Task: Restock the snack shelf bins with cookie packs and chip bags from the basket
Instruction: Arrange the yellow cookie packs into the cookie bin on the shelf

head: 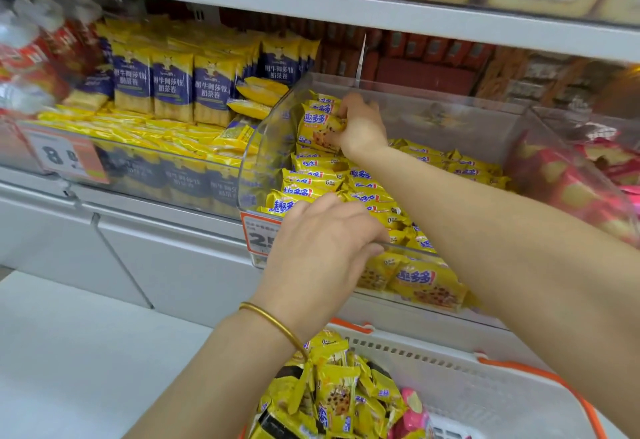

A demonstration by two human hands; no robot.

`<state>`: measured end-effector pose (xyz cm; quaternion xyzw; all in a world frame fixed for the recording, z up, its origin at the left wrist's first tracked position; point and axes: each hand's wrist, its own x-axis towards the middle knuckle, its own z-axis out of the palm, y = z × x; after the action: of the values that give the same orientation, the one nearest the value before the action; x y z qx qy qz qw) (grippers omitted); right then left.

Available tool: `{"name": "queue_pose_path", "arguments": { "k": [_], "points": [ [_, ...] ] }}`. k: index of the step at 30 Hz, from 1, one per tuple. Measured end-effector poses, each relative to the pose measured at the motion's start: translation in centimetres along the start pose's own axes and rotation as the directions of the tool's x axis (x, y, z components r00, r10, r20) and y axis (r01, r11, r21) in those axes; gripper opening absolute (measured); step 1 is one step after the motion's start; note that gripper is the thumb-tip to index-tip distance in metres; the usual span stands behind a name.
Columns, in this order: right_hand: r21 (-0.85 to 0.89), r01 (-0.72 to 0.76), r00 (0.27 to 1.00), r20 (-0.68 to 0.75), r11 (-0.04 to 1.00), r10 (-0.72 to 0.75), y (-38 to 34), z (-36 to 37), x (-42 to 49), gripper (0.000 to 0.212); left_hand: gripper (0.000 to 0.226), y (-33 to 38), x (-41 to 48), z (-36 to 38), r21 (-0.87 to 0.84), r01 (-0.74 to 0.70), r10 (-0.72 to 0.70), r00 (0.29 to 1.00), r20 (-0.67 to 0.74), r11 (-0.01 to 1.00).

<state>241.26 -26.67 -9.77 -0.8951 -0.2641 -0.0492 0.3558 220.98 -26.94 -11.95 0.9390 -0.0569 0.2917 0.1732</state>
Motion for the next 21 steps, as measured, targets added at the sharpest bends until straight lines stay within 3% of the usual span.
{"name": "queue_pose_path", "arguments": {
  "k": [6, 12, 16, 18, 21],
  "points": [
    [0.002, -0.020, 0.999, 0.029, 1.000, 0.020, -0.5, -2.1, -0.7, 0.069, 0.025, -0.2, -0.4, -0.1, 0.030, -0.036, 0.036, 0.999, 0.001, 0.999],
    [0.131, 0.083, 0.996, 0.023, 0.988, -0.087, -1.1, -8.1, -7.0, 0.030, 0.016, 1.3, -1.2, -1.5, 0.072, -0.129, 0.138, 0.982, -0.129, 0.989],
    [0.341, 0.124, 0.961, 0.194, 0.932, -0.199, -0.5, -12.8, -17.2, 0.020, 0.023, 2.5, -3.2, -1.1, -0.002, -0.165, 0.164, 0.983, 0.084, 0.986],
    [0.368, 0.044, 0.906, 0.377, 0.929, -0.192, 1.5, -12.7, -21.2, 0.017, 0.030, 3.4, -4.1, -0.4, 0.073, -0.150, 0.120, 0.943, 0.310, 0.986],
    [0.160, -0.131, 0.757, 0.653, 0.978, -0.006, 5.6, -8.1, -24.4, 0.010, 0.028, 3.1, -4.9, 1.5, 0.217, -0.102, -0.041, 0.822, 0.569, 0.971]
  ]
}}
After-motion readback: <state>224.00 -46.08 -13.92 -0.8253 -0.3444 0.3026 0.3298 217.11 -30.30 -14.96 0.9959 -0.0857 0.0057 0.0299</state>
